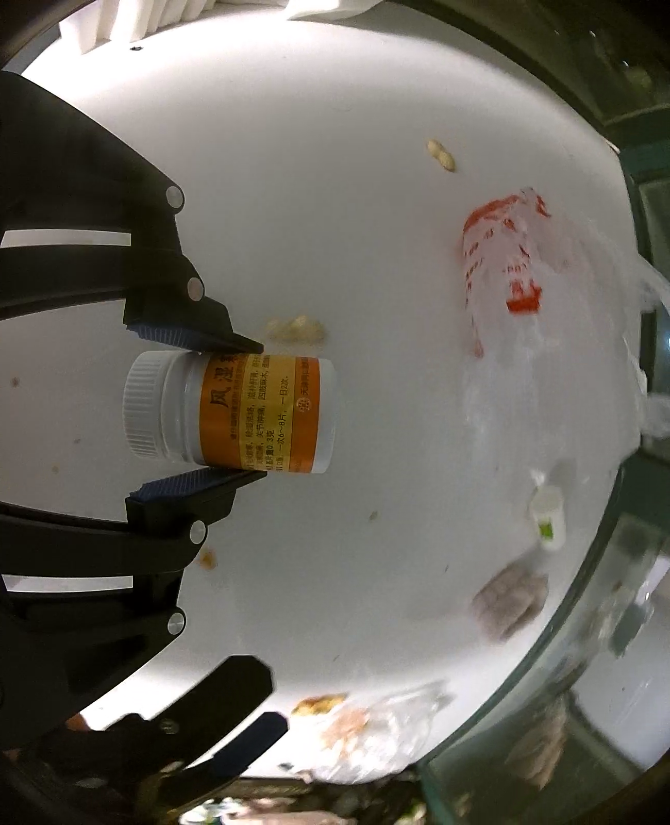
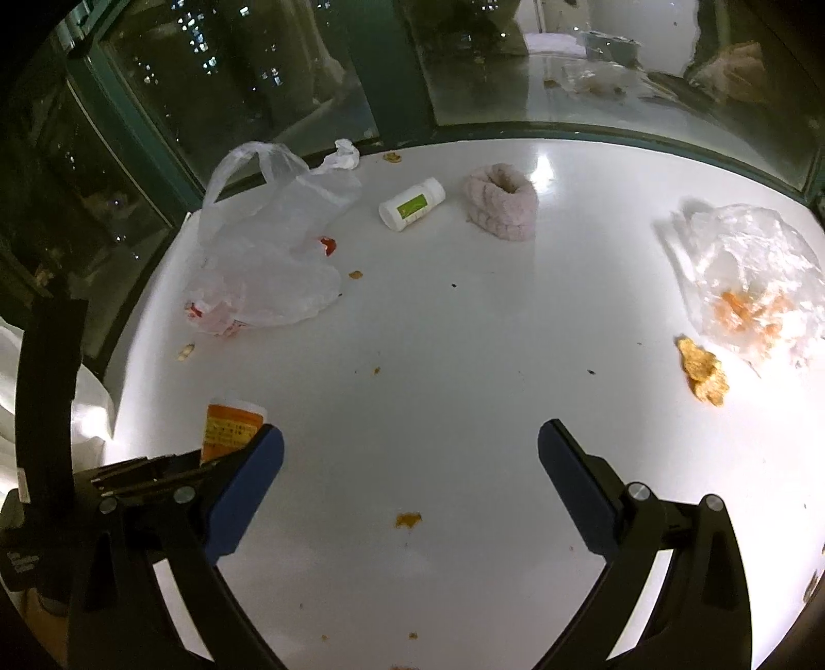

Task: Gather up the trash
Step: 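Carry the pill bottle in the left gripper toward the trash bin, then open the left gripper over the bin to drop the pill bottle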

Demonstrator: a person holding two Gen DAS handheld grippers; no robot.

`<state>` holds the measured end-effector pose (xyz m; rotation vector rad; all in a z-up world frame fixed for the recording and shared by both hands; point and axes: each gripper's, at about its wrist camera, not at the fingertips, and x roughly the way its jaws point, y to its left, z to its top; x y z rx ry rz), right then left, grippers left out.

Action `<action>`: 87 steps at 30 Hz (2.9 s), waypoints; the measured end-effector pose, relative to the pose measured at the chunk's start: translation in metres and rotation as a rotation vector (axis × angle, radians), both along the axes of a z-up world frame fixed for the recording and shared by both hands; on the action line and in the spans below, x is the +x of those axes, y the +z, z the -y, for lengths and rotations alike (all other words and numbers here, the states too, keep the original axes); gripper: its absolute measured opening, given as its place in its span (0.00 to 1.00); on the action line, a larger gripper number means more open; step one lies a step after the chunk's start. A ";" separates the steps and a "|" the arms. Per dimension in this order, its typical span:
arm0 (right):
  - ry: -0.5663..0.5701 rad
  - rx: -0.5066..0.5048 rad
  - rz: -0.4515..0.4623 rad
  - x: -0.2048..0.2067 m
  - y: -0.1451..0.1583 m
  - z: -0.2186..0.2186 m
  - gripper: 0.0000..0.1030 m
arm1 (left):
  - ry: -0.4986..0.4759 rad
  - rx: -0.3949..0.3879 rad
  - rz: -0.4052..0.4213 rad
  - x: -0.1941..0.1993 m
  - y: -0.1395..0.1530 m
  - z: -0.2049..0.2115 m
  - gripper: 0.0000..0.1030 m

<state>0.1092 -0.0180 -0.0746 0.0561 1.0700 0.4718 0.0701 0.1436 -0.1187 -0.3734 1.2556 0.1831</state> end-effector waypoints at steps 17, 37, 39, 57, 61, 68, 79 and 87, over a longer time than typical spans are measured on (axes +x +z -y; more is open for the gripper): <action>-0.158 -0.077 0.049 -0.100 0.052 0.068 0.93 | -0.140 -0.093 0.080 -0.071 0.040 0.045 0.38; -0.238 -0.024 0.136 -0.164 0.078 0.222 0.93 | -0.373 -0.035 0.105 -0.105 0.080 0.224 0.38; -0.243 -0.026 0.146 -0.174 0.079 0.246 0.93 | -0.409 -0.029 0.116 -0.113 0.084 0.255 0.38; -0.571 -0.004 0.138 -0.255 0.076 0.423 0.93 | -0.758 -0.046 0.128 -0.148 0.101 0.460 0.38; -0.738 -0.038 0.143 -0.285 0.079 0.454 0.93 | -0.919 -0.068 0.133 -0.156 0.100 0.504 0.38; -1.033 -0.120 0.133 -0.361 0.087 0.487 0.93 | -1.198 -0.152 0.102 -0.193 0.093 0.576 0.38; -1.323 -0.153 0.135 -0.459 0.091 0.512 0.93 | -1.496 -0.185 0.101 -0.274 0.096 0.654 0.38; -1.383 -0.161 0.177 -0.506 0.101 0.562 0.93 | -1.544 -0.187 0.146 -0.318 0.110 0.716 0.38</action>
